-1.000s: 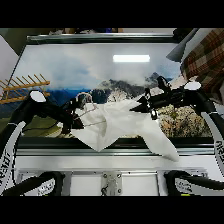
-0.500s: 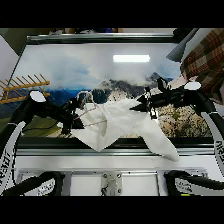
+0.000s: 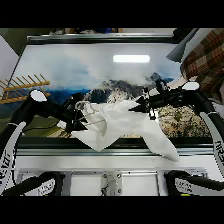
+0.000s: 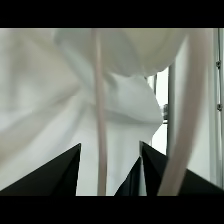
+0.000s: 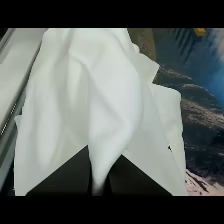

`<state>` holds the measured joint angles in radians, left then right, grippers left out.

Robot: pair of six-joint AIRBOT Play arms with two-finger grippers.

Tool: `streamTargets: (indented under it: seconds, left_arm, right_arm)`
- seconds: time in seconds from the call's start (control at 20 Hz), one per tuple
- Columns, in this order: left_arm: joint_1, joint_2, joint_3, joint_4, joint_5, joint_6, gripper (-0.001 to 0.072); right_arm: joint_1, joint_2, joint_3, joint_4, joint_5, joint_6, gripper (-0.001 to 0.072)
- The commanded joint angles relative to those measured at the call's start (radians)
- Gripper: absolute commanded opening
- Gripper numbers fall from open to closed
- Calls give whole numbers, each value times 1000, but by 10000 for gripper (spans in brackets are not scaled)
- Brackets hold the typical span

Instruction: Fold the clothes and pants, and hang the long-sleeved shirts on hangers.

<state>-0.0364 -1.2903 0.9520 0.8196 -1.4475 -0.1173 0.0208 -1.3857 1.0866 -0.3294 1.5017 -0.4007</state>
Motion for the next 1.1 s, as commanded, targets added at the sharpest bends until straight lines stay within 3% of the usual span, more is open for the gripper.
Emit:
streamTargets:
  seconds: [0.0,0.15,0.3,0.6,0.8,1.05]
  left_arm:
    - [10,2,1,-2,39,-105,402]
    - [61,42,1,-5,72,-197,402]
    - [131,120,0,-11,67,-209,402]
    - [257,298,0,-9,92,-392,401]
    - [405,435,0,-5,206,-696,401]
    - [495,601,-21,132,196,-1069,401]
  right_arm:
    - [-1,0,1,0,-2,5,28]
    - [-1,0,1,0,-2,8,28]
    - [-1,0,1,0,-3,18,28]
    - [-1,2,1,3,-5,51,28]
    - [-14,28,1,124,-8,62,28]
    - [-31,108,1,130,-54,150,28]
